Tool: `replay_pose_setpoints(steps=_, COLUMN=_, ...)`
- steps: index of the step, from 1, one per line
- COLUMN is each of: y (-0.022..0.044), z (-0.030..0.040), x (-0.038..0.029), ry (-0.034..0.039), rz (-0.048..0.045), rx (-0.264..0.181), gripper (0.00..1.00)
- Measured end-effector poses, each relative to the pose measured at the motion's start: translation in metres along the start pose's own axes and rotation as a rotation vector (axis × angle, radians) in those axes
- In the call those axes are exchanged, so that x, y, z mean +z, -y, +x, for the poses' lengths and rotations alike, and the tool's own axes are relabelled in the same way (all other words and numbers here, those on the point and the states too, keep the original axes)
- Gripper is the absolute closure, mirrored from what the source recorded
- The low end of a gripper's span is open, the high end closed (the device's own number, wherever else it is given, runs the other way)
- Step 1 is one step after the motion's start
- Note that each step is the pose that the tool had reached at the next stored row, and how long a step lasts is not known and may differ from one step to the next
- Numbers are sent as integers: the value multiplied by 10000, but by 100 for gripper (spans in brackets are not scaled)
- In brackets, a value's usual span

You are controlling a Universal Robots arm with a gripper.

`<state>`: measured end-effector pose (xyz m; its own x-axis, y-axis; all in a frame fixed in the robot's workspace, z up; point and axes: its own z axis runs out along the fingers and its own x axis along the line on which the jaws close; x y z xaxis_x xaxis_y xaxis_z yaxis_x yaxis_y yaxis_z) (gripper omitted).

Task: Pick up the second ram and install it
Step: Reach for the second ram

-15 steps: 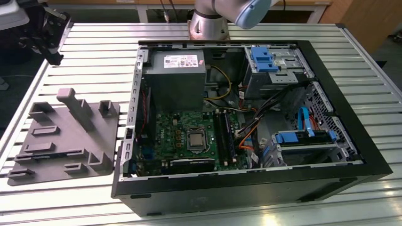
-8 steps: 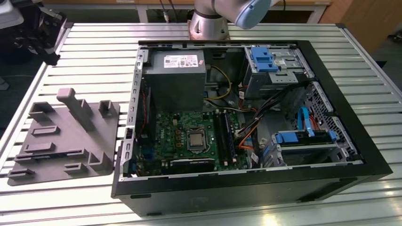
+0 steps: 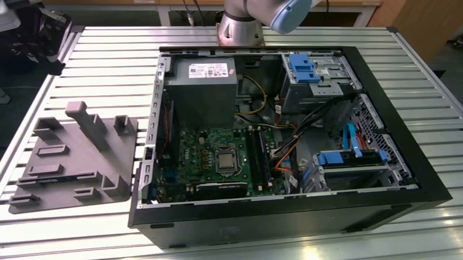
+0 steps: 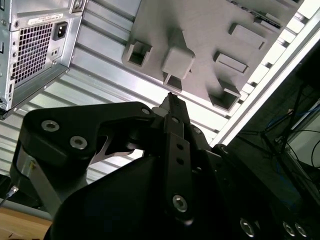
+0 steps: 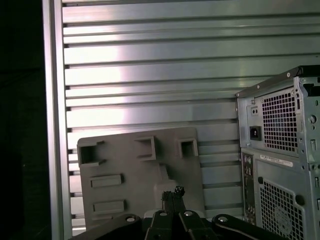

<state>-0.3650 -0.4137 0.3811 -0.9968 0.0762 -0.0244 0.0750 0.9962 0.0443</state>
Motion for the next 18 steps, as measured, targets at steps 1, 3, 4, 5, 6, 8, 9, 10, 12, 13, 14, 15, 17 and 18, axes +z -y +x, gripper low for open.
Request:
replay_pose_setpoints(steps=1, y=1, z=8, x=0, ry=0, rz=0, rx=0, gripper=89)
replay_pose_setpoints(steps=3, y=2, z=24, x=1, ry=0, rz=-1, rx=1, gripper=89)
replay_pose_setpoints(steps=4, y=2, z=31, x=1, ry=0, rz=0, rx=0, gripper=89)
replay_pose_setpoints(steps=5, y=3, z=38, x=1, ry=0, rz=0, rx=0, gripper=89)
replay_pose_setpoints(steps=6, y=4, z=45, x=1, ry=0, rz=-1, rx=1, gripper=89)
replay_pose_setpoints(steps=8, y=4, z=55, x=2, ry=0, rz=-1, rx=0, gripper=89)
replay_pose_setpoints(steps=9, y=5, z=60, x=3, ry=1, rz=-1, rx=0, gripper=89)
replay_pose_setpoints(steps=10, y=5, z=64, x=4, ry=1, rz=-1, rx=0, gripper=89)
replay_pose_setpoints(steps=12, y=6, z=72, x=5, ry=0, rz=0, rx=0, gripper=89)
replay_pose_setpoints(steps=13, y=6, z=77, x=5, ry=1, rz=-1, rx=0, gripper=89)
replay_pose_setpoints(steps=14, y=7, z=81, x=6, ry=0, rz=0, rx=0, gripper=89)
replay_pose_setpoints(steps=15, y=7, z=84, x=6, ry=1, rz=0, rx=0, gripper=89)
replay_pose_setpoints(steps=17, y=7, z=90, x=6, ry=0, rz=0, rx=0, gripper=89)
replay_pose_setpoints(steps=18, y=8, z=93, x=7, ry=0, rz=0, rx=0, gripper=89)
